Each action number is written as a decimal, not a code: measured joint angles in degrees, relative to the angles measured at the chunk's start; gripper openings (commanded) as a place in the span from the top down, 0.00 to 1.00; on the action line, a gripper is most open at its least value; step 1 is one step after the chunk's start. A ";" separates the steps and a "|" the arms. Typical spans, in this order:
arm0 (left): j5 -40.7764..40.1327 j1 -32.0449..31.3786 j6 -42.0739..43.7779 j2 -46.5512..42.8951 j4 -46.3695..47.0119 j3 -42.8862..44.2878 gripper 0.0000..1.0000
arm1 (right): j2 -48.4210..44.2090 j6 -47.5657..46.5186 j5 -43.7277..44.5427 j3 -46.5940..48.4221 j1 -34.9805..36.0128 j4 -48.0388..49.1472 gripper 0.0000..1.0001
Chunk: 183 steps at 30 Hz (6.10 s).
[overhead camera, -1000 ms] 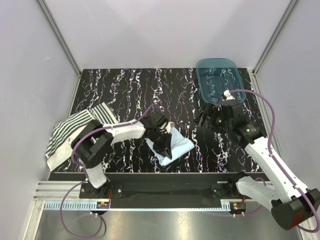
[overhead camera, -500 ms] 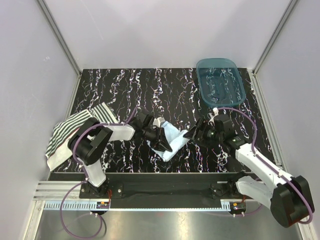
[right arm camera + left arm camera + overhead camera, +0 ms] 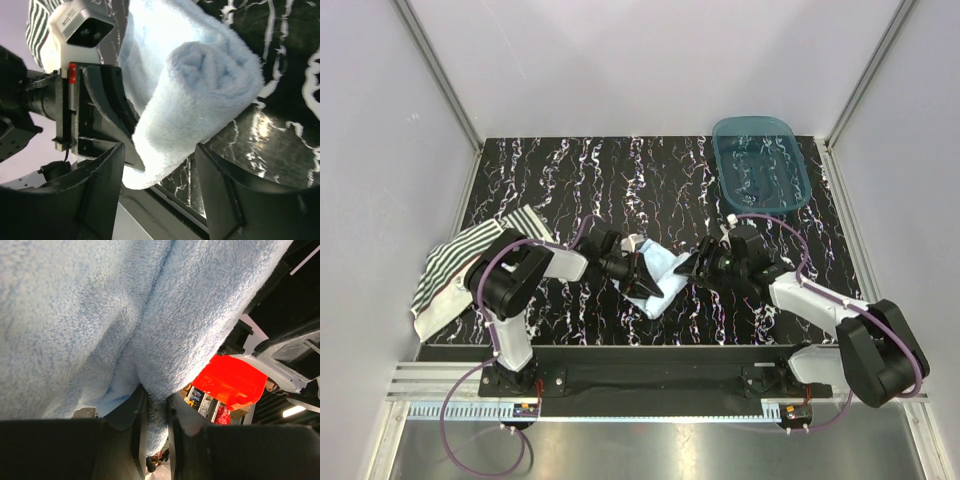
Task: Roll the towels
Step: Roll the towel
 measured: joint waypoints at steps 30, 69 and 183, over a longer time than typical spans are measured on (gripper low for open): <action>2.93 3.85 -2.54 3.76 3.52 -0.92 0.52 | 23.63 1.64 -2.60 8.44 3.13 15.50 0.66; -66.40 -28.26 44.87 -18.69 -36.50 15.02 0.39 | 28.15 0.15 -2.54 12.44 4.61 14.86 0.69; -14.10 8.61 10.45 -11.13 4.87 -8.57 0.43 | 28.11 -9.66 6.32 29.05 10.14 -15.98 0.57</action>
